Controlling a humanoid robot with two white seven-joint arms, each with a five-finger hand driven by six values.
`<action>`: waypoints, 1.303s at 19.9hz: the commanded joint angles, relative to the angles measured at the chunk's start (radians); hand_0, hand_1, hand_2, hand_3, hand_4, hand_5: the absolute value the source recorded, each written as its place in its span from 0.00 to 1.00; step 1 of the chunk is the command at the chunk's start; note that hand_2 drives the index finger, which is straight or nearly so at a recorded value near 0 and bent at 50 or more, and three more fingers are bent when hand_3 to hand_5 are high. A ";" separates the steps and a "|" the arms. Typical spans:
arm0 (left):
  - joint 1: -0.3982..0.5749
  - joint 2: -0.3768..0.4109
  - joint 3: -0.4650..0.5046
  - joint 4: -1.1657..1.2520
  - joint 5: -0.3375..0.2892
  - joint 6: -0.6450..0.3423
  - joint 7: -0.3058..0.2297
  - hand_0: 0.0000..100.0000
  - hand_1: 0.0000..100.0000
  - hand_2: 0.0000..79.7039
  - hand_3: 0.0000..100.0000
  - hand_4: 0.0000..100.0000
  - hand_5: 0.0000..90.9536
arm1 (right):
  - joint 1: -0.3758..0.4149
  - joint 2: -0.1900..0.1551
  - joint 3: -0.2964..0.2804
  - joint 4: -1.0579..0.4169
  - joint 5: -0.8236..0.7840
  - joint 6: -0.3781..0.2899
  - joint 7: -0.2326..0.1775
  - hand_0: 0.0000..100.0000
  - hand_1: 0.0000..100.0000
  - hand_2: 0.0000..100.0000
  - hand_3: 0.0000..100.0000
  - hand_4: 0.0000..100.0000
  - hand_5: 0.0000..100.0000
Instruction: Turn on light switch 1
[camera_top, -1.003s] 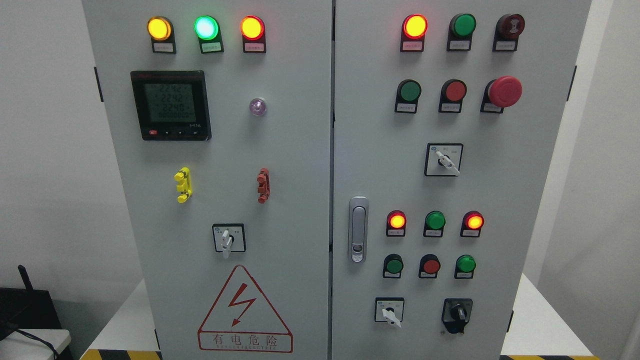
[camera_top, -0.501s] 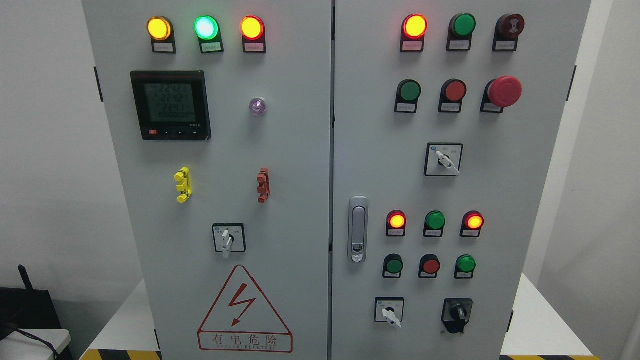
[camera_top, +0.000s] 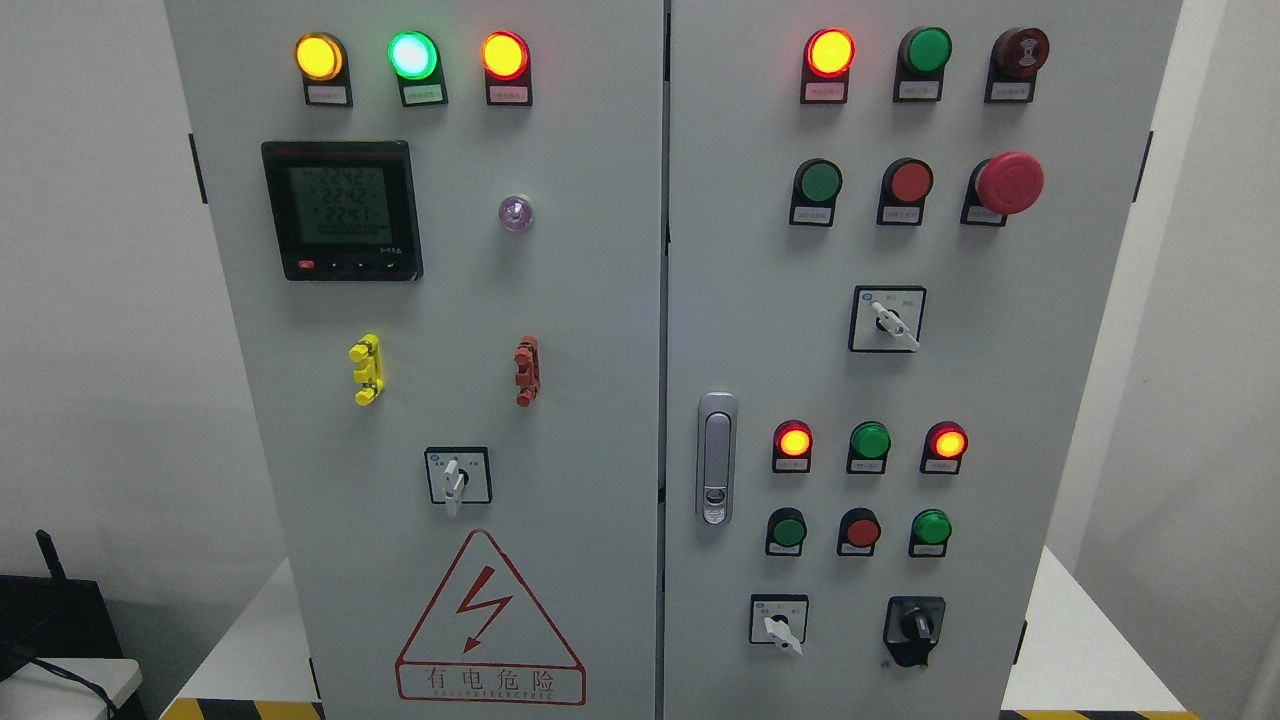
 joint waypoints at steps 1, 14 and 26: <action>0.007 0.003 0.203 -0.452 0.003 -0.002 -0.002 0.38 0.00 0.11 0.26 0.33 0.00 | 0.000 0.000 0.000 -0.001 -0.017 0.000 0.001 0.12 0.39 0.00 0.00 0.00 0.00; -0.064 0.102 0.194 -0.839 0.001 -0.005 -0.071 0.33 0.00 0.43 0.50 0.59 0.36 | 0.000 0.000 0.000 0.001 -0.018 0.000 -0.001 0.12 0.39 0.00 0.00 0.00 0.00; -0.154 0.119 0.022 -1.102 0.001 -0.025 -0.068 0.25 0.03 0.54 0.64 0.70 0.56 | 0.000 0.000 0.000 -0.001 -0.017 0.000 -0.001 0.12 0.39 0.00 0.00 0.00 0.00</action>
